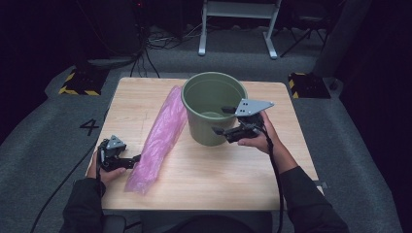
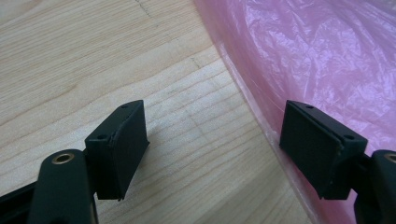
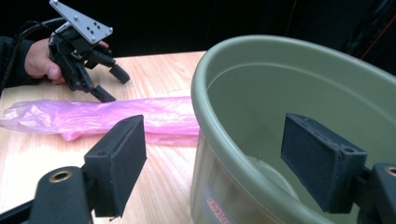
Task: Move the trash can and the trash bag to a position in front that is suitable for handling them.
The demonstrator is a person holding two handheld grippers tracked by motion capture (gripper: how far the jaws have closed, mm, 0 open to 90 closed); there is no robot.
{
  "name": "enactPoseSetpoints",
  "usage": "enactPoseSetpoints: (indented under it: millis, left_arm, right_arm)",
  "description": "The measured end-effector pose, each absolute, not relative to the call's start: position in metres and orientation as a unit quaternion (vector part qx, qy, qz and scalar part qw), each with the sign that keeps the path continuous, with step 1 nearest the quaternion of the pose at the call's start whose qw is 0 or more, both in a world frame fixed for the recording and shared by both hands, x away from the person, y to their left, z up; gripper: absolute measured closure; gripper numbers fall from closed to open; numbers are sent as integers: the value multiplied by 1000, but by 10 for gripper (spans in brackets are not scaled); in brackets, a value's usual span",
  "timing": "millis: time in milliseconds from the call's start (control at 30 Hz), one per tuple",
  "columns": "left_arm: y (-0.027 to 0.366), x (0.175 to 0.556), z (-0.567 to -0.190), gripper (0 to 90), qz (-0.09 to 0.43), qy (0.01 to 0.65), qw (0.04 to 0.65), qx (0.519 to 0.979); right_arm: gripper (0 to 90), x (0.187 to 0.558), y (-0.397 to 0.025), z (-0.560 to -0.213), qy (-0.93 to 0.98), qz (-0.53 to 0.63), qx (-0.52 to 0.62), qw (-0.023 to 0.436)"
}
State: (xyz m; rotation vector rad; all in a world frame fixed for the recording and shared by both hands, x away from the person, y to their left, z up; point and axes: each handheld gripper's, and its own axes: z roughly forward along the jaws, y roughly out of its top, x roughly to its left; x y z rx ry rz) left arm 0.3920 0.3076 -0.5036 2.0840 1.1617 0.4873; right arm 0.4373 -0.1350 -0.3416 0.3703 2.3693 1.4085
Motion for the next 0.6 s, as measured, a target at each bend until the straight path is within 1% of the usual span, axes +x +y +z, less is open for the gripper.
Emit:
enactPoseSetpoints:
  millis: [133, 200, 233, 267, 300, 333, 367, 400, 433, 467, 500, 600]
  left_arm:
    - [308, 392, -504, 230, 188, 447, 346, 803]
    - [308, 392, -504, 230, 188, 447, 346, 803]
    - [308, 392, -504, 230, 188, 447, 346, 803]
    - [308, 392, -504, 230, 188, 447, 346, 803]
    - [308, 392, -504, 230, 188, 447, 346, 803]
    - [308, 392, -504, 230, 188, 447, 346, 803]
    - [308, 392, -504, 229, 188, 447, 346, 803]
    - [308, 392, -504, 229, 188, 447, 346, 803]
    - [308, 392, -504, 229, 188, 447, 346, 803]
    - [308, 392, -504, 229, 187, 447, 346, 803]
    - [308, 392, -504, 229, 187, 447, 346, 803]
    - [307, 392, -504, 229, 187, 447, 347, 803]
  right_arm:
    - [245, 447, -127, -346, 845, 492, 137, 156]
    - [279, 451, -122, -348, 850, 481, 137, 164]
    - [316, 453, -120, -350, 855, 475, 134, 161]
    - [371, 454, -119, -351, 856, 473, 134, 159]
    - [371, 454, -119, -351, 856, 473, 134, 159]
    - [433, 456, -117, -353, 861, 466, 131, 154]
    - [520, 459, -115, -354, 865, 455, 128, 170]
    - [556, 459, -115, -353, 865, 456, 127, 169]
    - [572, 461, -115, -352, 866, 458, 126, 158]
    - [572, 461, -115, -352, 866, 458, 126, 158]
    - [625, 463, -115, -351, 871, 449, 113, 164]
    - [649, 465, -118, -350, 876, 446, 100, 154]
